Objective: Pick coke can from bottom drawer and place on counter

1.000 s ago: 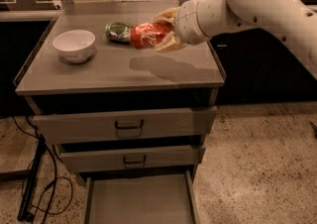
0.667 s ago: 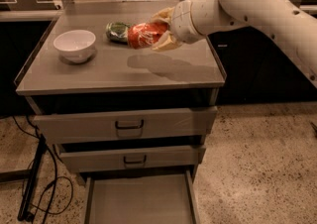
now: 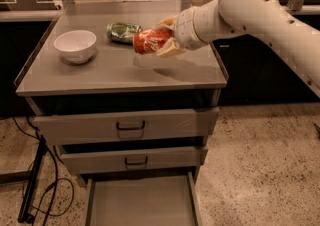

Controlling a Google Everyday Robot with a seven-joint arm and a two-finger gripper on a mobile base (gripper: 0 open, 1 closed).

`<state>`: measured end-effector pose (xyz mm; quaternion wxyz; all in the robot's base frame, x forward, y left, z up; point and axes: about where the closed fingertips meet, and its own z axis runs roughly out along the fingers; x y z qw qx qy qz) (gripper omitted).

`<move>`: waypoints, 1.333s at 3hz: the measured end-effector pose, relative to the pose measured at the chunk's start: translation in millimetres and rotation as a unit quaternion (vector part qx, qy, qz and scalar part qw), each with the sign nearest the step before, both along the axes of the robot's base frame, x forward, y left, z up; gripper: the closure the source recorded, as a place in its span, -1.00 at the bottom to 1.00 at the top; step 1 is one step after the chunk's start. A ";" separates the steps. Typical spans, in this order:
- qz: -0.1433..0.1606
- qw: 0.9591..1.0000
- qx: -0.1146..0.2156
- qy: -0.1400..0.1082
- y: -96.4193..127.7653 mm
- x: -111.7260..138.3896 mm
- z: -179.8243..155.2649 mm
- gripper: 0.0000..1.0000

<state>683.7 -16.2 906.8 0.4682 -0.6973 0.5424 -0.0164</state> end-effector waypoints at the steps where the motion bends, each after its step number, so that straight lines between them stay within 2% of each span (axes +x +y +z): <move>1: -0.012 1.000 -0.007 0.028 -5.3 0.1 -34.3 1.00; 2: -0.012 1.000 -0.007 0.028 -5.2 0.1 -34.3 1.00; 4: -0.012 1.000 -0.007 0.028 -5.2 0.1 -34.3 0.15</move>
Offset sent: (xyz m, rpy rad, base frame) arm -0.0001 -0.0133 -0.0520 -0.0203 0.0876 -0.0460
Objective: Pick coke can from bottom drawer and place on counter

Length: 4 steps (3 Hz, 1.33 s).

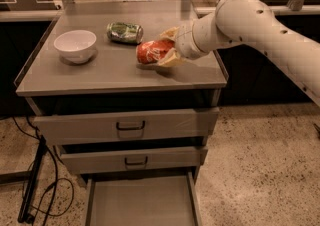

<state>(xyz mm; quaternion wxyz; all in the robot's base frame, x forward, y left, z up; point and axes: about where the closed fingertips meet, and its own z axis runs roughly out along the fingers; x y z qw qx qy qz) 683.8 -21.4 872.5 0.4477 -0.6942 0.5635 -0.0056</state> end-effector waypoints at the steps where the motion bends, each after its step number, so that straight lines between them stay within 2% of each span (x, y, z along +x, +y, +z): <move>1: 0.000 1.000 0.000 0.000 0.0 0.0 0.0 -0.48; 2: 0.000 1.000 0.000 0.000 0.0 0.0 0.0 -0.91; 3: 0.000 1.000 0.000 0.000 0.1 0.0 -0.1 -1.00; 4: 0.000 1.000 0.000 0.000 0.1 0.0 -0.1 -1.00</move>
Offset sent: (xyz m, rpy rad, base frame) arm 0.0000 0.0000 0.0000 0.0000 0.0000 0.0000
